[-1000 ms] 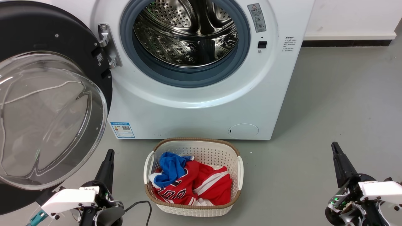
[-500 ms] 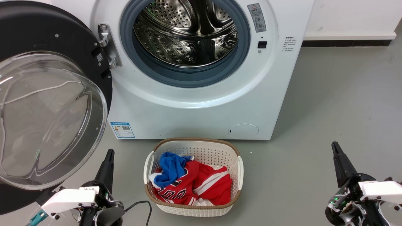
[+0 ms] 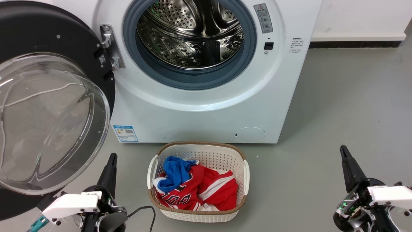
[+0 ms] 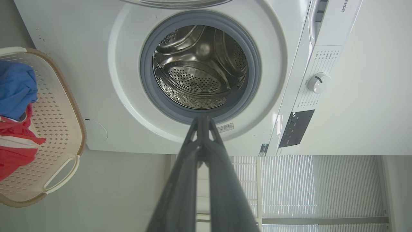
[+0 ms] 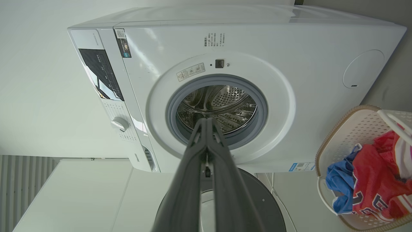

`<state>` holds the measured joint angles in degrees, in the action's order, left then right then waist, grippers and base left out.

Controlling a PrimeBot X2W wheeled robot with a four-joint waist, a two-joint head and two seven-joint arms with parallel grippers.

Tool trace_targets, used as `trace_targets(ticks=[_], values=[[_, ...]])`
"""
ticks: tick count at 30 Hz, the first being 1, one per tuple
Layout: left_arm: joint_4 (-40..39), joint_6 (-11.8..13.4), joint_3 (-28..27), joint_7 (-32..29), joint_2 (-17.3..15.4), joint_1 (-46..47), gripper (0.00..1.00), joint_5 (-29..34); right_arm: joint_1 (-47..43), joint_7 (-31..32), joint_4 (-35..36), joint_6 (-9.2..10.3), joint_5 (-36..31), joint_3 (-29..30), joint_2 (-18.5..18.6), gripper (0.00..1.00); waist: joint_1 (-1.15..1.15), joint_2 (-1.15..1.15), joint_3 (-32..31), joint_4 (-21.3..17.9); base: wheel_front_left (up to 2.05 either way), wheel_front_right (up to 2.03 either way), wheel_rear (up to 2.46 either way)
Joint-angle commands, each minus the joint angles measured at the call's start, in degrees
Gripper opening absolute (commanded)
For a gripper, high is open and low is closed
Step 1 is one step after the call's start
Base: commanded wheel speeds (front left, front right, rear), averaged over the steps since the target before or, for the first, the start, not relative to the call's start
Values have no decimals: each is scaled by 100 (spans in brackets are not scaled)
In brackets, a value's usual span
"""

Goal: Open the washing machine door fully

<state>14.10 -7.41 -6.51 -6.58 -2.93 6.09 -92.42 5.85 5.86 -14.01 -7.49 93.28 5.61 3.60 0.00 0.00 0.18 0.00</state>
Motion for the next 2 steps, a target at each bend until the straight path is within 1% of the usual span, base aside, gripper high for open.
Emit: trace_targets(ticks=[1,2], values=[[0,-24,-15,-13,9,35,0,1,66,17,-10,0,-33,11,-14,0,0,0,0,0,0,0,0],[0,-24,-15,-13,9,35,0,1,67,19,-10,0,-34,13,-16,0,0,0,0,0,0,0,0]])
